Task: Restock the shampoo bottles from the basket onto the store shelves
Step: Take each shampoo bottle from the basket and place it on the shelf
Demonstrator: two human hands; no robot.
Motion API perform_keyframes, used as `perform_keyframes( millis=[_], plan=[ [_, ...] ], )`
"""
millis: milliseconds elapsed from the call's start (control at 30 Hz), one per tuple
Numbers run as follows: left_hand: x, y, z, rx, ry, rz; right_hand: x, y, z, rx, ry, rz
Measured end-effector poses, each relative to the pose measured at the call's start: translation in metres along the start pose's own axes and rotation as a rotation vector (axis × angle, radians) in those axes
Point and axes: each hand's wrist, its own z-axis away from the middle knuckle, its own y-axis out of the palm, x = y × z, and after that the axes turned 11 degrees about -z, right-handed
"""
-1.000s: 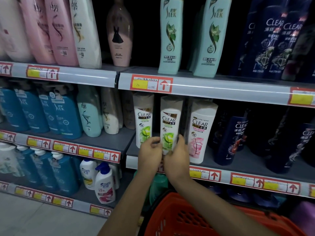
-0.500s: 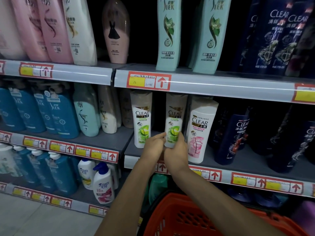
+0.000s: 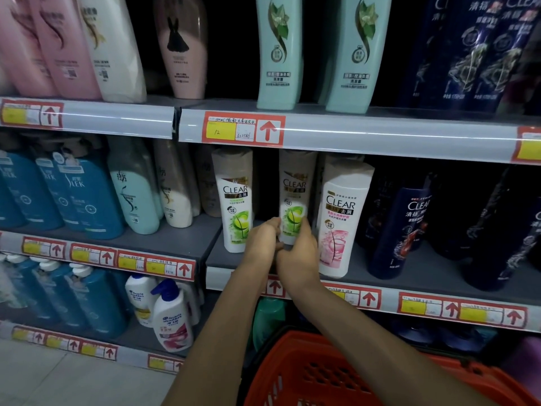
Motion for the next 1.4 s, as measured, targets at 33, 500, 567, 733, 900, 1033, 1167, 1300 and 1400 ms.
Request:
perform_keyframes(
  millis=[33, 500, 567, 733, 900, 1033, 1167, 1300, 1400],
  plan=[
    [-0.001, 0.001, 0.001, 0.005, 0.005, 0.003, -0.003, 0.0, -0.001, 0.002, 0.002, -0.005],
    [0.018, -0.053, 0.028, -0.634, 0.543, -0.358, 0.011, 0.007, 0.026, 0.262, 0.007, 0.105],
    [0.023, -0.061, 0.025, -0.631, 0.515, -0.365, 0.017, 0.015, 0.024, 0.269, 0.023, 0.086],
    [0.026, -0.072, 0.014, -0.443, 0.391, -0.35, 0.028, 0.035, 0.013, 0.262, 0.081, 0.062],
    [0.025, -0.077, 0.01, -0.29, 0.412, -0.257, 0.026, 0.052, 0.001, 0.268, 0.091, 0.023],
    [0.029, -0.086, 0.0, -0.287, 0.448, -0.277, 0.023, 0.054, 0.0, 0.268, 0.096, -0.079],
    [0.032, -0.086, 0.002, -0.306, 0.466, -0.315, 0.022, 0.048, 0.008, 0.243, 0.095, -0.113],
    [0.036, -0.079, 0.008, -0.296, 0.48, -0.347, 0.016, 0.035, 0.018, 0.198, 0.064, -0.078],
    [0.037, -0.069, 0.015, -0.302, 0.497, -0.379, 0.014, 0.024, 0.025, 0.166, 0.047, -0.057]
  ],
)
